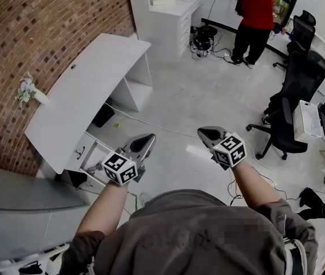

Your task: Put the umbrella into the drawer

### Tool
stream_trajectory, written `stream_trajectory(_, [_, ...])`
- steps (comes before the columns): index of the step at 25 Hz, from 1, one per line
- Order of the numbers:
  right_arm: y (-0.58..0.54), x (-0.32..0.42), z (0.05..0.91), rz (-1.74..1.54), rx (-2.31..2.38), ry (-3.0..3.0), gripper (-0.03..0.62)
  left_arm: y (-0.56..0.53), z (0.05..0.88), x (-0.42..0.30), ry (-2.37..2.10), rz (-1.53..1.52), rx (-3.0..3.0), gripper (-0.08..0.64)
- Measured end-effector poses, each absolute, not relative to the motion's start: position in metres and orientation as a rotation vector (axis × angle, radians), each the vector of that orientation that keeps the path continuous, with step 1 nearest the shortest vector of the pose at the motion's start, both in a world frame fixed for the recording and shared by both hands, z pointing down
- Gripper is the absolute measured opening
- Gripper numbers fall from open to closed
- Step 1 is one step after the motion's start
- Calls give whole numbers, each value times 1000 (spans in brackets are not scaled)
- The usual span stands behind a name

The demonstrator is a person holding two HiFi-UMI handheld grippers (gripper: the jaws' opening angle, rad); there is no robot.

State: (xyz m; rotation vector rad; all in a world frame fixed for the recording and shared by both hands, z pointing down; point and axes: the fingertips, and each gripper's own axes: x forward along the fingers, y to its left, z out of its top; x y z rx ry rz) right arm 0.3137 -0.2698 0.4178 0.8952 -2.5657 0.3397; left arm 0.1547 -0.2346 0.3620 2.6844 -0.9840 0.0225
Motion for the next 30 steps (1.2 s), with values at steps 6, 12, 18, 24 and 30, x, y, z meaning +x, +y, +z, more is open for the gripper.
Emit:
stream_trajectory(6, [-264,353,410,369,989,-2600,-6,-227,361,186,-935,30,2695,3])
stream_trajectory(12, [-270,358,399,384,1081,-2624,-8,-226,360,187,-879,63,2729,3])
stream_trajectory(18, [-268,351,393,376,1067,-2643,-8,-229,353,182,-889,25,2736,3])
stream_trajectory(24, [-272,347,395,371,1063,-2639,-8,-230,353,174,-913,9,2730,3])
stream_trajectory(30, [-278,348,393,373,1057,-2649,-8,-231,353,171,-937,6,2718,3])
